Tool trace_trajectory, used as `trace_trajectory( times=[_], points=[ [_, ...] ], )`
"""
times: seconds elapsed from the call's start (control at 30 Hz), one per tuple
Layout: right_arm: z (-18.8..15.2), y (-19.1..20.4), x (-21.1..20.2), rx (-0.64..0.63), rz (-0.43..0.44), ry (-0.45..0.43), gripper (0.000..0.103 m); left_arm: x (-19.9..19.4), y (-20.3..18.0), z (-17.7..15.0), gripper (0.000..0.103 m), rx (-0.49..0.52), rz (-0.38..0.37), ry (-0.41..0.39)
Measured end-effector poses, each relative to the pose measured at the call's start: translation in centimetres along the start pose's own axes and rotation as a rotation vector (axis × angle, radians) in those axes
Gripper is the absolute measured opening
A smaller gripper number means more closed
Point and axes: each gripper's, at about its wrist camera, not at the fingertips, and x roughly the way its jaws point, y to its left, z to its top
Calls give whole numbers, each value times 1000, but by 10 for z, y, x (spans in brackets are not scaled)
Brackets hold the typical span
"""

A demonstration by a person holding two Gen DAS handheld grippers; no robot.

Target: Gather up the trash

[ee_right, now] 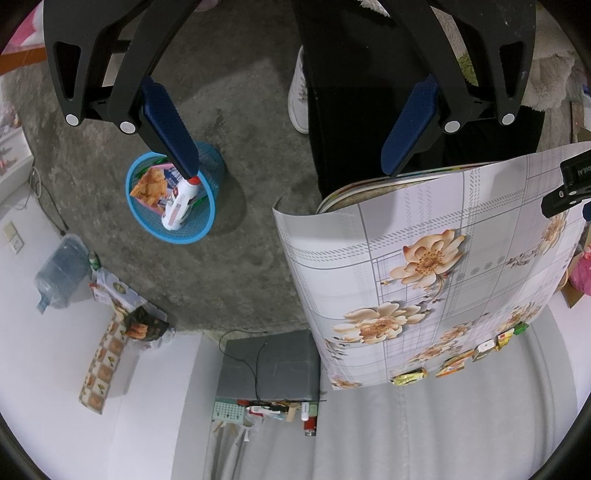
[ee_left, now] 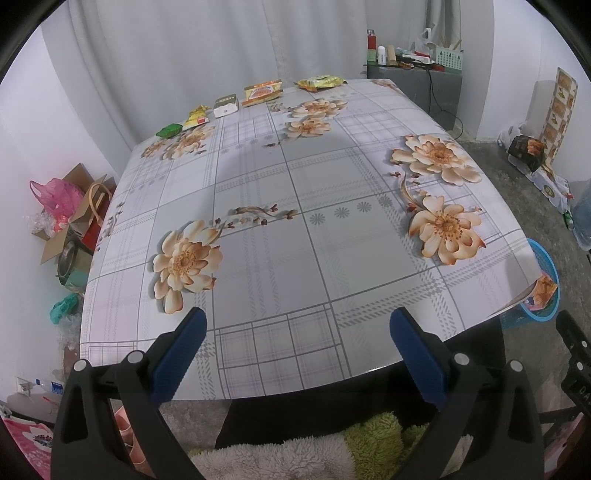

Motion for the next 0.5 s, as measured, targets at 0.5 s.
trace_trajectory(
  times=[0.5],
  points=[
    [0, -1, 0, 0, 1, 0, 95, 0, 0, 0, 97, 2, 0, 2]
  ],
)
